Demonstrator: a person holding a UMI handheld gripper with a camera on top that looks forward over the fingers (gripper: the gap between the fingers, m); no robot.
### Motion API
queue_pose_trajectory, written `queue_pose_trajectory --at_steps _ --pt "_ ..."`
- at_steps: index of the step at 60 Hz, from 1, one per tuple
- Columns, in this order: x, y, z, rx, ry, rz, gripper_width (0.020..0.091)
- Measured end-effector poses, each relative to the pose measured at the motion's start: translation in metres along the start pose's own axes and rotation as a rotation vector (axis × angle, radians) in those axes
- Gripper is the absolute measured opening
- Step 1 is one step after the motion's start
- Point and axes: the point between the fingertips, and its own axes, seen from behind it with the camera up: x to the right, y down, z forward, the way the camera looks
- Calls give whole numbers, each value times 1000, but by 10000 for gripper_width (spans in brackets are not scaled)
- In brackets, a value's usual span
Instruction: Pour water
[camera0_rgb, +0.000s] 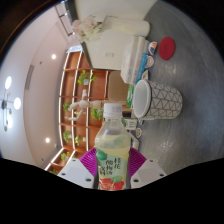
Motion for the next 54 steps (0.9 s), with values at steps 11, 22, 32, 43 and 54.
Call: queue_pose_trajectory --at_steps 11,22,32,43,54 --pt "-12 -14 7 -12 -68 328 362" --pt "-27 -17 11 -50 -123 575 363" --pt "-26 -21 16 -47 -128 555 366" --pt "-24 -16 12 -64 -62 266 383" --pt "-59 -57 4 -10 -66 -302 379"
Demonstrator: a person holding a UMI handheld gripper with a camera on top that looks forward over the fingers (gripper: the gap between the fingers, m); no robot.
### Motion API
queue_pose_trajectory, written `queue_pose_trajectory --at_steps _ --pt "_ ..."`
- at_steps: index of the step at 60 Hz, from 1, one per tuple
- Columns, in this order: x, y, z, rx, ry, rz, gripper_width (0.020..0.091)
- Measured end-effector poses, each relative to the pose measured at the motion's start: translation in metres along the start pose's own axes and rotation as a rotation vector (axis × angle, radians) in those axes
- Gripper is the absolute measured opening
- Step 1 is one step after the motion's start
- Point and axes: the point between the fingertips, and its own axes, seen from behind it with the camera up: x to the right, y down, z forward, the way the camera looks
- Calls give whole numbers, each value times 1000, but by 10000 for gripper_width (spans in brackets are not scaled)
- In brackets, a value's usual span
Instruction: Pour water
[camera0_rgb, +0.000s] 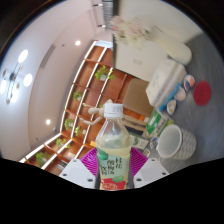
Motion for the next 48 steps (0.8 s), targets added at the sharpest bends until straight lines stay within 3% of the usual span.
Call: queue_pose_trajectory --at_steps 19,32,48 --pt "-4 -120 -1 108 198 -1000 391" --pt "82 -193 -11 140 421 -1176 389" --pt "151 -203 -10 93 455 -1212 390"
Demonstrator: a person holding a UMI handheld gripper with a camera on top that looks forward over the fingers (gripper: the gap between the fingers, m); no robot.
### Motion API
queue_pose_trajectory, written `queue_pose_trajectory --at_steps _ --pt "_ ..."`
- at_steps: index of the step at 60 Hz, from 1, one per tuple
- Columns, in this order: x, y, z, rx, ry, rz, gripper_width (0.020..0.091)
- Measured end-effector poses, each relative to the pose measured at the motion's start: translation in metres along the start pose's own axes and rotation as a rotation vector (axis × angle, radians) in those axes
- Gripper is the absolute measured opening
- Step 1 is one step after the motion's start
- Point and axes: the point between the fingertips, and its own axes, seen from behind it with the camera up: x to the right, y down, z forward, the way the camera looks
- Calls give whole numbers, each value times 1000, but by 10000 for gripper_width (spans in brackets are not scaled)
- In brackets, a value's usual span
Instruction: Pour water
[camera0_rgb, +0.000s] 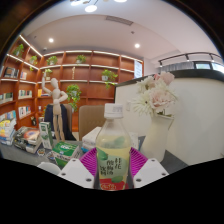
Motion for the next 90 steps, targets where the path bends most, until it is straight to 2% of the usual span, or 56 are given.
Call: queue_pose_trajectory --at_steps 6,12,14,19,26,29,35,38,43,55,71,85,90 --pt "3 11 6 3 -7 -24 391" --pt "5 33 11 -37 -15 -4 397" --pt "6 28 9 -6 -18 13 394" --pt "8 32 8 -19 -34 40 403" --pt "10 31 8 -17 -42 60 472" --pt "13 32 8 -20 -28 65 526" --pt "6 38 1 -42 -51 52 762" --pt "0 37 -7 -45 -79 55 829" --pt "-5 36 -26 -31 -94 69 824" --pt "-16 49 -102 -67 -105 46 827" --pt "2 48 -198 -77 -39 8 825" --pt "-19 4 -234 41 -78 46 825" --pt "-25 1 -243 50 -88 39 825"
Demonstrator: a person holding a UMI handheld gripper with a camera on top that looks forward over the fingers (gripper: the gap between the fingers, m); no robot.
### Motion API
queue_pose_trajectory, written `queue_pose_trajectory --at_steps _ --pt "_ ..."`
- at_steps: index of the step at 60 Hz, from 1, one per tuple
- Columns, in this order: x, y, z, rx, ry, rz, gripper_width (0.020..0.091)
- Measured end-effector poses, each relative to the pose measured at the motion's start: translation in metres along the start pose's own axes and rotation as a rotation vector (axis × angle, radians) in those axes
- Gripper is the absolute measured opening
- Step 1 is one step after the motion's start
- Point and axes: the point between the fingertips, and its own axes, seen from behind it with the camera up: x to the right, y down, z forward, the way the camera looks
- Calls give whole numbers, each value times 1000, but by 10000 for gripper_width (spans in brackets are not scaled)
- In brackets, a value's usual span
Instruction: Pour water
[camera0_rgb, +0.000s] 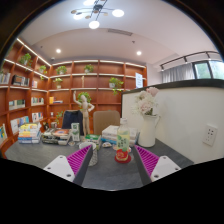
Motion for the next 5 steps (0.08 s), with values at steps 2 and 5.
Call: queue_pose_trajectory --at_steps 2,5 --pt "-2 -1 -1 8 -4 -3 823" --pt "-5 -3 0 13 -12 -11 824"
